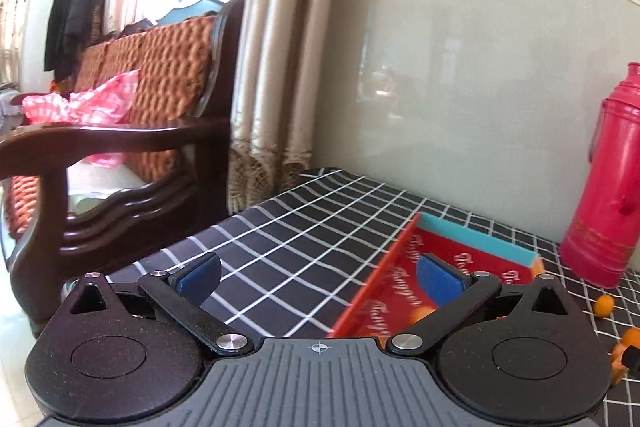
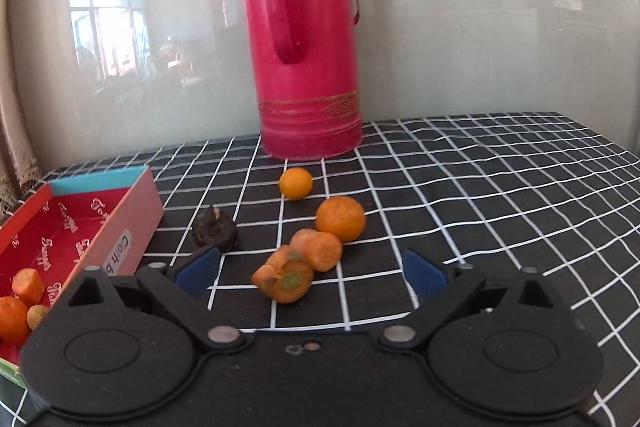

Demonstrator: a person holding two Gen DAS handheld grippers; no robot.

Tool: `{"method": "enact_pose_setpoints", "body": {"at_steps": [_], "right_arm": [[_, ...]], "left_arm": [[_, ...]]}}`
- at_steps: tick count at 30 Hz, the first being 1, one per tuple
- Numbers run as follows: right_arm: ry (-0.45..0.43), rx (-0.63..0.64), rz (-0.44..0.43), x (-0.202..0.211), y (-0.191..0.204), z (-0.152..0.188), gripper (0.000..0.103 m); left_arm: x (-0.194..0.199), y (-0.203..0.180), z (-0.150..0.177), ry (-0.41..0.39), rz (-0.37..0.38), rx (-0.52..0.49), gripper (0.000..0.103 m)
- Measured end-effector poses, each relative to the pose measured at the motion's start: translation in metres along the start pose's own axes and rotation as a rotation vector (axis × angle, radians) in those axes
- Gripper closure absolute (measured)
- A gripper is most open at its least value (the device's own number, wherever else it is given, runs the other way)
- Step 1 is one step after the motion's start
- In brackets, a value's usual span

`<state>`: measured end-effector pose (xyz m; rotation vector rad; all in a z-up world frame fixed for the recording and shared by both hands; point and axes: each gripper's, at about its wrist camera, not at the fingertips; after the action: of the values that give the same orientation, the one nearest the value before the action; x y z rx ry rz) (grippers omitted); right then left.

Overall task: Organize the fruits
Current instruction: 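Grasp the green-spotted orange fruit with the right tool, then carry the green-spotted fruit into the box and open the right tool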

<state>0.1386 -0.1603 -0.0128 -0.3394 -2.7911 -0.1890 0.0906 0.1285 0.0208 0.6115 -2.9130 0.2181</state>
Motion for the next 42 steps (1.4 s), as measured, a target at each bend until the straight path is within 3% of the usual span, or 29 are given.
{"method": "enact_pose_setpoints", "body": {"at_steps": [3, 8, 12, 15, 21, 26, 34, 42], "right_arm": [[0.036, -0.036, -0.004, -0.009, -0.002, 0.001, 0.026], [0.064, -0.060, -0.003, -0.023, 0.001, 0.003, 0.028], [0.109, -0.051, -0.011, -0.033, 0.007, 0.008, 0.062], [0.102, -0.028, -0.020, -0.032, 0.011, 0.009, 0.071], [0.093, -0.004, -0.040, -0.028, 0.015, 0.010, 0.071], [0.029, 0.018, -0.088, -0.013, 0.022, 0.004, 0.072], [-0.090, 0.049, -0.334, 0.021, 0.043, -0.005, 0.071], [-0.152, 0.213, -0.534, 0.051, 0.083, 0.001, 0.071]], "left_arm": [[-0.004, 0.009, 0.001, 0.005, -0.012, 0.002, 0.000], [-0.009, 0.020, 0.002, 0.011, -0.032, 0.014, 0.000], [-0.009, 0.023, 0.005, 0.014, -0.044, 0.008, 0.000], [-0.010, 0.025, 0.005, 0.012, -0.050, 0.010, 0.000], [-0.012, 0.029, 0.005, 0.026, -0.058, 0.041, 0.000], [-0.012, 0.031, 0.005, 0.021, -0.072, 0.043, 0.000], [-0.017, 0.043, 0.006, 0.047, -0.108, 0.084, 0.000], [-0.016, 0.044, 0.008, 0.046, -0.104, 0.072, 0.000]]}}
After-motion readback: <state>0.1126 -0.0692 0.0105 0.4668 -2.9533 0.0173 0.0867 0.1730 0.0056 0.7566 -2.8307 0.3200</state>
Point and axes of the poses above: each gripper's, at about its wrist camera, not at the fingertips, and x roughly against the way its jaws point, y to its left, z to its underside, and after that the axes turned 11 degrees about -y, right-handed
